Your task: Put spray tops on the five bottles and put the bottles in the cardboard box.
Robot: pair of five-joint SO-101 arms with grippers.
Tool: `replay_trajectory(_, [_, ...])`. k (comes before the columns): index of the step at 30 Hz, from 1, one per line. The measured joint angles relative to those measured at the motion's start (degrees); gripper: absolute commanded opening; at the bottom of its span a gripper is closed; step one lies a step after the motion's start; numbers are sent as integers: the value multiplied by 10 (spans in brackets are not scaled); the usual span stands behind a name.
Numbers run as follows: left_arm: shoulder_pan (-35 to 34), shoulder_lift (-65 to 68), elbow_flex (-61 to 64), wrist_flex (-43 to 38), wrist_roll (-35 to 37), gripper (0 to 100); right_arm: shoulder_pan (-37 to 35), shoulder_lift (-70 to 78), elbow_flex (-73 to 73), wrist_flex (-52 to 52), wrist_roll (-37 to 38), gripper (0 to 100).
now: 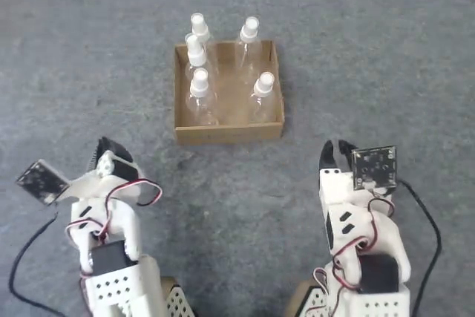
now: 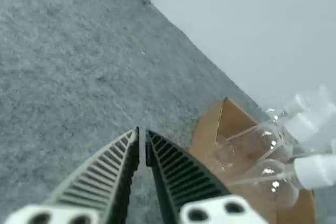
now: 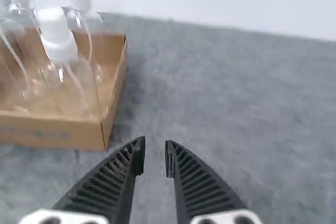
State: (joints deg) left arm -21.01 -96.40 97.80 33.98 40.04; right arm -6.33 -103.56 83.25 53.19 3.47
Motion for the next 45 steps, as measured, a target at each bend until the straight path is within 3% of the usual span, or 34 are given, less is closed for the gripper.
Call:
replay_trajectory(7, [94,0,0,70,-47,12,36,4,113,0,0,7])
replay_trajectory(14, [103,0,0,86,-115,12,60,5,120,41,-1,7])
replay_trajectory(21, [106,0,0,93,-165,12,60,5,120,159,0,7])
replay_trajectory(29, [105,0,0,156,-171,12,63,5,120,185,0,7])
replay_trajectory(42, [105,0,0,165,-171,12,62,5,120,216,0,7])
replay_trajectory(45, [105,0,0,214,-171,12,62,5,120,216,0,7])
